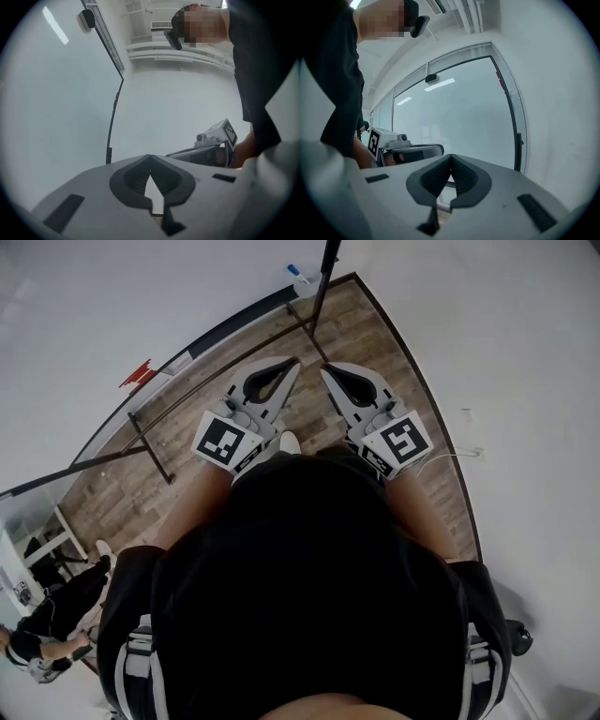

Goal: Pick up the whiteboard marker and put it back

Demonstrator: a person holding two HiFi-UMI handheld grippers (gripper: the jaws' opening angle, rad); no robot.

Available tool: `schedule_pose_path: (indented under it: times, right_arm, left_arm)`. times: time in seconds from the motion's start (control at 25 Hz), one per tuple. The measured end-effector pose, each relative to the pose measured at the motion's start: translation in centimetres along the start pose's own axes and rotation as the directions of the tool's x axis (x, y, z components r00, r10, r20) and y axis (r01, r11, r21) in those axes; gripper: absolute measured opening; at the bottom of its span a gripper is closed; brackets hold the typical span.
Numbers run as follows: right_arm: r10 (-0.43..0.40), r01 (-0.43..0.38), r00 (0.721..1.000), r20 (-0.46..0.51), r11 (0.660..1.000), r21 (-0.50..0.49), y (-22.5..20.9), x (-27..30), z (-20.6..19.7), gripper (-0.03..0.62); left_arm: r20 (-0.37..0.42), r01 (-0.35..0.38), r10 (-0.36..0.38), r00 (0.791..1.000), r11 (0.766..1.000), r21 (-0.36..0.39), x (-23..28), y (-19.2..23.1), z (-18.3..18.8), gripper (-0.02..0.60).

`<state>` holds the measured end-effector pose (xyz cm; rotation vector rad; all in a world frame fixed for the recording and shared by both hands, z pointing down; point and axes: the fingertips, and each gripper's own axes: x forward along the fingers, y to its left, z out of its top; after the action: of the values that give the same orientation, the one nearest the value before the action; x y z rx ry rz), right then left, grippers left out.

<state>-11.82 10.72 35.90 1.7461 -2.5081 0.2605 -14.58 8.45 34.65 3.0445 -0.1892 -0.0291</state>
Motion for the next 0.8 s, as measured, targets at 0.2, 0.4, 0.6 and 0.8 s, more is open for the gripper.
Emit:
schedule_pose_path:
  times: [0.2,0.4,0.6,0.8]
  right_arm:
    - [-0.036,0.036,0.999,0.018,0.999,0.003,-1.2,0.6,0.6,-0.003]
    - [-0.034,0.034,0.999,0.01,0.999,0.007,-2.2,1.1,0.3,-0.003]
    - [-0.019,0.019,1.0,0.009,1.0,0.004,-3.5,2.3,0.1,-0.003]
    - [0.008,-0.008,1.0,0.016,1.0,-0.004,-5.7,3.4,0.4,-0.003]
  left_arm:
    - [-0.003,0.003,-0.003,1.0,1.0,-0.001,0.0,1.3,0.0,0.003]
    - [-0.011,0.004,-0.004,1.0,1.0,-0.002,0.8,1.9,-0.3,0.003]
    - [-0.015,-0.01,0.01,1.0,1.0,0.0,1.7,3.1,-0.7,0.003]
    - [-0.014,-0.033,0.033,0.999,0.999,0.009,3.2,4.4,-0.8,0.003]
